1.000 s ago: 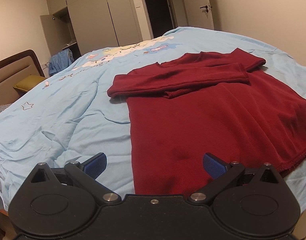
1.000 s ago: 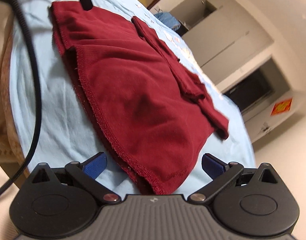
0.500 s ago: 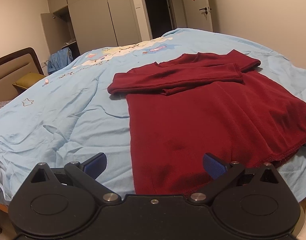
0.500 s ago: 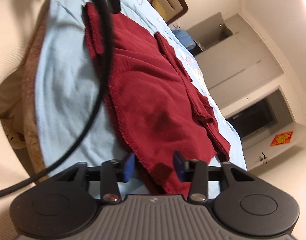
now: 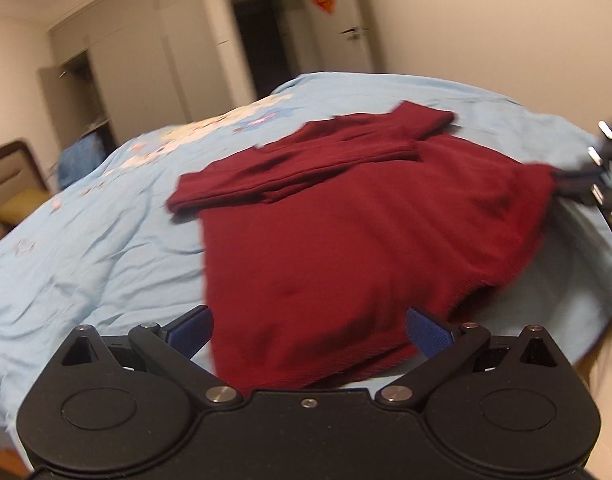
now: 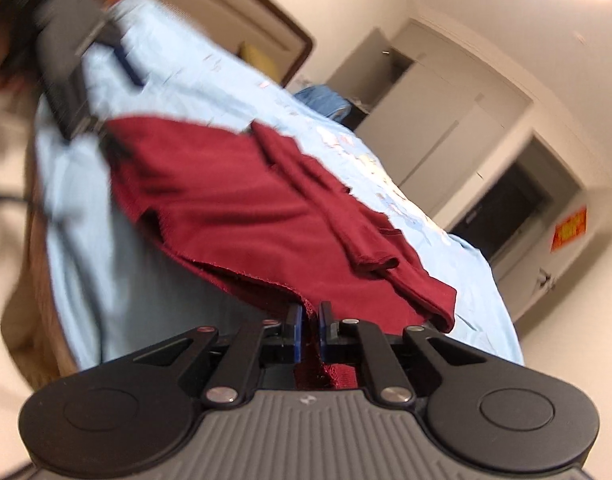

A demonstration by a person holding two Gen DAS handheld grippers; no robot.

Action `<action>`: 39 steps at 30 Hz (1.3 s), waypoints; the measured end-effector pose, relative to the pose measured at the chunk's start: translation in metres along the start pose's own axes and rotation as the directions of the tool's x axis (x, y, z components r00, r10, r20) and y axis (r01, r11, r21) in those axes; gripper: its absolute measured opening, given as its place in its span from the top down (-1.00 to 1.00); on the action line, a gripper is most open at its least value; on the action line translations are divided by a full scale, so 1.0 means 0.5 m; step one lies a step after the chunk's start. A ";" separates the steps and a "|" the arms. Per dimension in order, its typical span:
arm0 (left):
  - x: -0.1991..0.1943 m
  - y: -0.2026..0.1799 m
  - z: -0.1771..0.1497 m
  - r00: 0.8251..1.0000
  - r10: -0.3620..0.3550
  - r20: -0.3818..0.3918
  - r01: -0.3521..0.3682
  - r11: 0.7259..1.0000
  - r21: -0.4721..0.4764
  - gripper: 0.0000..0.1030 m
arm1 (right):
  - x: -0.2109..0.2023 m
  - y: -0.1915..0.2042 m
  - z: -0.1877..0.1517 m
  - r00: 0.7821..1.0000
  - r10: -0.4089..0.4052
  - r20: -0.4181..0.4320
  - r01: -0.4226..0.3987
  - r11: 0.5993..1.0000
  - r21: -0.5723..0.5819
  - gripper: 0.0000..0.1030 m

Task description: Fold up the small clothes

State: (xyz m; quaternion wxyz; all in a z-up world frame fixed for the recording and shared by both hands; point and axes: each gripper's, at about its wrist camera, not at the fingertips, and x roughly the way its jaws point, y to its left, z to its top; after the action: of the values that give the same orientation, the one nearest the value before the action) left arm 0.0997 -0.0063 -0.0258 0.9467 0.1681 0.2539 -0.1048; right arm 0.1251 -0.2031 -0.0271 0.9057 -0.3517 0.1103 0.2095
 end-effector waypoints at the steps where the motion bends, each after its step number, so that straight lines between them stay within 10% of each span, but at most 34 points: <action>1: 0.001 -0.014 -0.001 1.000 -0.007 0.008 0.007 1.000 0.026 -0.99 | -0.001 -0.010 0.008 1.000 0.000 0.007 0.000 1.000 0.026 0.83; 9: 0.042 -0.093 -0.001 1.000 -0.015 0.014 0.013 0.989 0.150 -0.98 | -0.016 -0.076 0.050 0.998 -0.004 0.059 -0.008 0.981 0.196 0.86; 16: 0.071 -0.079 -0.007 0.994 0.111 0.013 -0.112 0.976 0.184 -0.45 | -0.051 -0.105 0.055 0.994 -0.061 0.095 0.034 0.964 0.264 0.87; 27: 0.064 -0.028 -0.045 0.925 0.336 0.176 -0.376 0.874 0.309 0.87 | -0.070 -0.096 0.043 0.986 -0.135 0.100 0.103 0.956 0.273 0.88; 39: -0.033 0.009 0.057 0.845 0.374 0.383 -0.423 0.905 0.051 0.90 | -0.117 -0.078 0.065 0.895 -0.396 0.207 0.325 0.894 0.309 0.91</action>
State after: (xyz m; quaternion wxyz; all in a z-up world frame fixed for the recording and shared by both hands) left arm 0.0996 -0.0108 0.0072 0.9646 0.2579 0.0261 0.0484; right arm 0.0928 -0.2248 0.0399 0.9741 -0.2102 -0.0519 0.0646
